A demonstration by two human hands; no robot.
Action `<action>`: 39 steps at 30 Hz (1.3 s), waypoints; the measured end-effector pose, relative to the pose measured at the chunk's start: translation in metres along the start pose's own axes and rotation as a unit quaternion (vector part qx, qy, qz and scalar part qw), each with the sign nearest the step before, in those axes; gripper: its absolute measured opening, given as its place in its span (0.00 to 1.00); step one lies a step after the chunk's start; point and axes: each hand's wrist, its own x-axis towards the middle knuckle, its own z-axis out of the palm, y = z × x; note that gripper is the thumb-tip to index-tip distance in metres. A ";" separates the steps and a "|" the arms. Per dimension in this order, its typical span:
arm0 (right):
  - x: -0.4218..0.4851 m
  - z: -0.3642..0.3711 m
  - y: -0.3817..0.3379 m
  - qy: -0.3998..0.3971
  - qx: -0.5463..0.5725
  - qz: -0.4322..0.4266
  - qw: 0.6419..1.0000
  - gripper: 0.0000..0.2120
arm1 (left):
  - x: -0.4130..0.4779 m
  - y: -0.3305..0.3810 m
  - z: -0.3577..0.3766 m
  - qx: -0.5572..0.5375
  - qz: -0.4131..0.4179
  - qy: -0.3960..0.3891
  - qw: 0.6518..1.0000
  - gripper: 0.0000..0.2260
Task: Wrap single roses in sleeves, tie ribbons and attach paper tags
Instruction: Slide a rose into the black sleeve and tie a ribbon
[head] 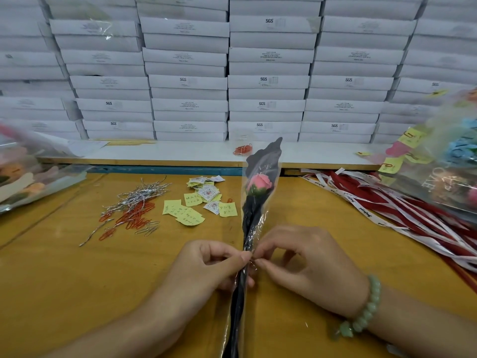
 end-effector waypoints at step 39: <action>0.014 -0.004 -0.014 -0.125 0.499 0.446 0.732 0.06 | 0.001 -0.011 0.000 0.083 0.094 -0.005 0.992 0.11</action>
